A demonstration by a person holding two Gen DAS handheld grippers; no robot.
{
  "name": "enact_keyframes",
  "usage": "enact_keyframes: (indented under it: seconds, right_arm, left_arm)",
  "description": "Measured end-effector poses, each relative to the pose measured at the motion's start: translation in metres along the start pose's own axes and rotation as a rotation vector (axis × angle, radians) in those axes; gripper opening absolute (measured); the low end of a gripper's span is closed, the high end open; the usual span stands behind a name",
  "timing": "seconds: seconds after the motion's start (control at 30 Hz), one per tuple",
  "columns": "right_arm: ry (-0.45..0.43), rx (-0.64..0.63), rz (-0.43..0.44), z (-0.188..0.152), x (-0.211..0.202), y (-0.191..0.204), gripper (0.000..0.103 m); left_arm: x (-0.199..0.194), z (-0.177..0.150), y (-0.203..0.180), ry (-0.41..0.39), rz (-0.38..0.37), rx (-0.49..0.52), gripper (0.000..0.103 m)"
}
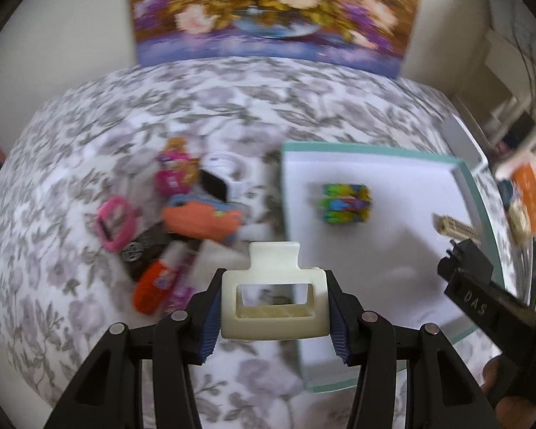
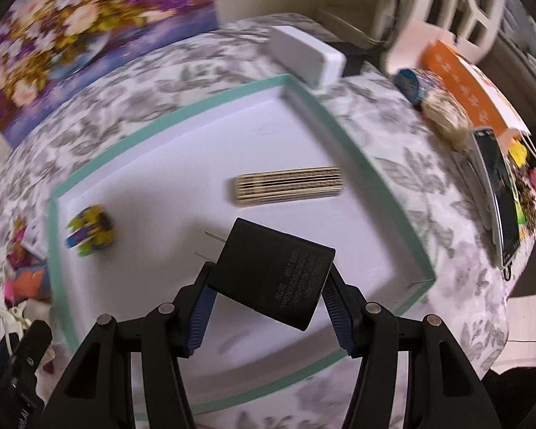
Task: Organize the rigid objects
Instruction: 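Carry the charger and hair clip into the tray and open both tools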
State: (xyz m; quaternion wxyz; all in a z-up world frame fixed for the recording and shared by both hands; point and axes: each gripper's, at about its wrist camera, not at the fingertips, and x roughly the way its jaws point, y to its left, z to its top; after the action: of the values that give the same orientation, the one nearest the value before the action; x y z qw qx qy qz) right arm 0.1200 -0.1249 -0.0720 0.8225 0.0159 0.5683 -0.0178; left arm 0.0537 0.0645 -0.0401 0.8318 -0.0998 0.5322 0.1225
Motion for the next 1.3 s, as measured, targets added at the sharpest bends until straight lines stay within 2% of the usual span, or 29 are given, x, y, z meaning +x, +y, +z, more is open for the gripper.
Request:
enact_keyframes:
  seconds: [0.27, 0.57, 1.3]
  right_arm:
    - [0.009, 0.056, -0.013, 0.007, 0.011, -0.028, 0.06]
    - [0.021, 0.046, -0.031, 0.011, 0.022, -0.032, 0.06]
    - [0.022, 0.005, -0.026, 0.009, 0.019, -0.024, 0.06]
  left_arm:
    - [0.017, -0.001, -0.034, 0.001, 0.002, 0.086, 0.054]
    - [0.039, 0.001, -0.052, 0.007, 0.023, 0.157, 0.054]
    - [0.031, 0.006, -0.048, 0.016, -0.029, 0.122, 0.055]
